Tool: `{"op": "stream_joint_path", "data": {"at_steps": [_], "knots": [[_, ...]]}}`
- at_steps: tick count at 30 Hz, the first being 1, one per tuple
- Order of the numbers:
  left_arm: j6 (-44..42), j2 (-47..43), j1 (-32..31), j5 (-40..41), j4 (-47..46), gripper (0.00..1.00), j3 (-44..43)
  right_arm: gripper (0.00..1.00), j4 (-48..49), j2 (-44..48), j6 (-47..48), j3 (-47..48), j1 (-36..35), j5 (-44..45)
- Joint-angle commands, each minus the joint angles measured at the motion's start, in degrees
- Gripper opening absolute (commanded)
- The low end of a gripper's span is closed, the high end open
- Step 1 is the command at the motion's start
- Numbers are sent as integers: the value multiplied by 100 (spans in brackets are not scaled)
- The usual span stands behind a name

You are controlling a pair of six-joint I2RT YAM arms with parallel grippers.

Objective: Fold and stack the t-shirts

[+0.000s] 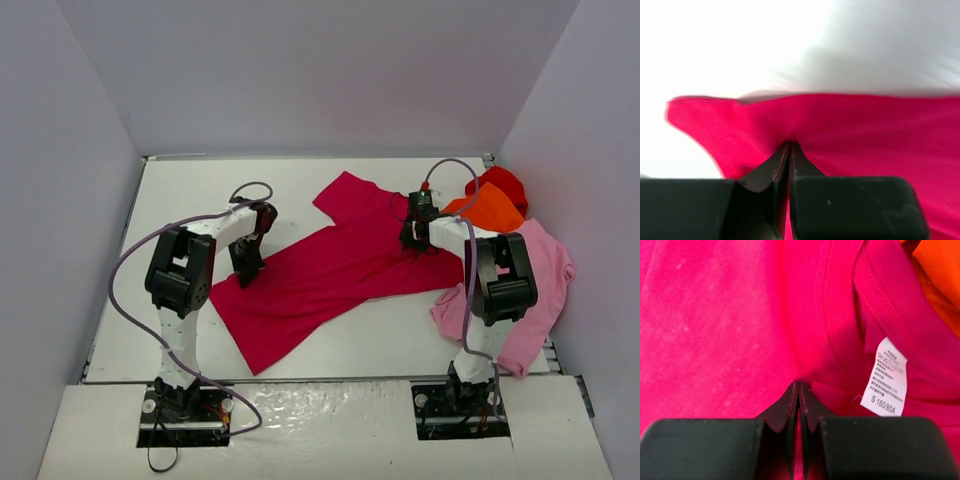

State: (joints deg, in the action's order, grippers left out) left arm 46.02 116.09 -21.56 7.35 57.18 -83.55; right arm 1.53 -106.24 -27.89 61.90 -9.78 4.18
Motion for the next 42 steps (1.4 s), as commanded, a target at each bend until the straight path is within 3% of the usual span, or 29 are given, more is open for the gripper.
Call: {"op": "stream_joint_path", "data": {"at_steps": [1, 10, 16, 23, 25, 28, 30, 32, 35, 37, 40, 42], "knots": [[-209, 529, 166, 1614, 1457, 0, -346, 0, -10, 20, 82, -105, -15, 81], [-673, 707, 1313, 1764, 1458, 0, -559, 0, -126, 359, -1, -731, 55, 165], [-717, 251, 1520, 1729, 1293, 0, -740, 0, -386, 1283, 3, -1477, 55, 142], [-907, -1466, 1124, 1540, 1043, 0, -724, 0, -416, 1680, 20, -1250, 47, 197], [-993, -1984, 987, 1041, 905, 0, -601, 0, -417, 1527, 3, -1023, 48, 136], [-738, -2976, 741, -525, 540, 0, -24, 0, -260, 1277, -81, -482, -25, -113], [-357, -3312, 327, -969, 108, 0, 724, 7, 51, 1279, -37, -299, -111, -309], [-4, -3552, 60, -1109, -205, 0, 1286, 22, 436, 1120, 52, -119, -224, -593], [381, -3456, -129, -1183, -879, 0, 2028, 25, 571, 455, 174, 492, -291, -1233], [362, -3249, -127, -1089, -1049, 0, 2057, 22, 614, 134, 217, 730, -384, -1431], [160, -2516, -120, -791, -989, 0, 1522, 3, 532, -385, 329, 1277, -740, -1464], [-3, -2019, -120, -738, -876, 0, 1208, 0, 264, -614, 312, 1602, -874, -1447]]}}
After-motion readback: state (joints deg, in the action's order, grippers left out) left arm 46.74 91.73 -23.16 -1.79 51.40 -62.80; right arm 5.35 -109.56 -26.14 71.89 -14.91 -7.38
